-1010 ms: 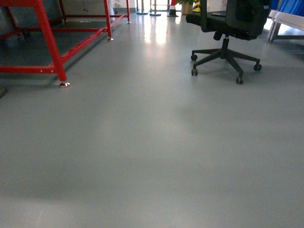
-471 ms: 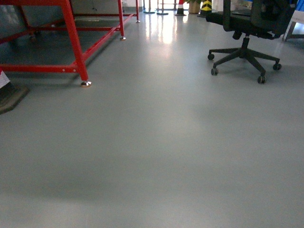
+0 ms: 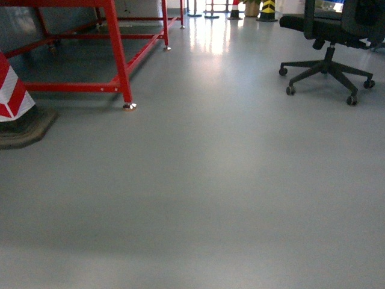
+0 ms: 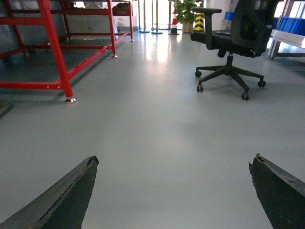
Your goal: Pick capacitor and pack into box
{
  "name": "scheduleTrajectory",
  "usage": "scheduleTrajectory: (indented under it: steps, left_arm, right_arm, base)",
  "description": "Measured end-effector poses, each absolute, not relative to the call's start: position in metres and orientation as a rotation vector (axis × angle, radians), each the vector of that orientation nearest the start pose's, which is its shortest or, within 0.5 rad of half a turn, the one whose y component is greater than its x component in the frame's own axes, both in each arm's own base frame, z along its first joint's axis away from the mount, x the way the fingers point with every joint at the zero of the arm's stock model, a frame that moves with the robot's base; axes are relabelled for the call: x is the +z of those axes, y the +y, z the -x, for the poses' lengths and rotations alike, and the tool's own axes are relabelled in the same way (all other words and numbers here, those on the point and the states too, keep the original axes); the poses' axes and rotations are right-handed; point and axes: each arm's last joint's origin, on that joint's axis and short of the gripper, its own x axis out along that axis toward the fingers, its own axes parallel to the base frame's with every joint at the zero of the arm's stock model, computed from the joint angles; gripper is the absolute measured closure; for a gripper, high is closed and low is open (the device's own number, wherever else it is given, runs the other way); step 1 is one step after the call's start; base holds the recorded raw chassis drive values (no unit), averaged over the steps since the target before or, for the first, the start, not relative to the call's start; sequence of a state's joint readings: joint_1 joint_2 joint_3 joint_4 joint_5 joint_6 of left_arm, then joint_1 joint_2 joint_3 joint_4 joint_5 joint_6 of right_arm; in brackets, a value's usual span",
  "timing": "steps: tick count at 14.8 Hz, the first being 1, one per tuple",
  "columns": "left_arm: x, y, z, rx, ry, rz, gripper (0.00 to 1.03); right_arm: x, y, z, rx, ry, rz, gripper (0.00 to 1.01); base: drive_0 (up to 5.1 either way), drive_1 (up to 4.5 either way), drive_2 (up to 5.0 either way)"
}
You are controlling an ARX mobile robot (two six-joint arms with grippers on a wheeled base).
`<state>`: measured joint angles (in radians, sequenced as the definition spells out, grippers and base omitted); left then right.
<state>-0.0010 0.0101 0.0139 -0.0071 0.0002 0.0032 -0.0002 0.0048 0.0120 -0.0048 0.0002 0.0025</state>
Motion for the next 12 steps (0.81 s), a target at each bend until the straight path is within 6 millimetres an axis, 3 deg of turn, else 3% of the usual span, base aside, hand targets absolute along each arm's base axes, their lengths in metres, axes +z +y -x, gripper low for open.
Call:
scheduleTrajectory:
  steps: [12]
  left_arm:
    - [0.1667, -0.0001, -0.0975, -0.001, 0.004, -0.003, 0.59]
  right_arm:
    - [0.1666, 0.0, -0.0973, 0.0, -0.001, -0.002, 0.03]
  base:
    - [-5.0, 2.43, 2.4]
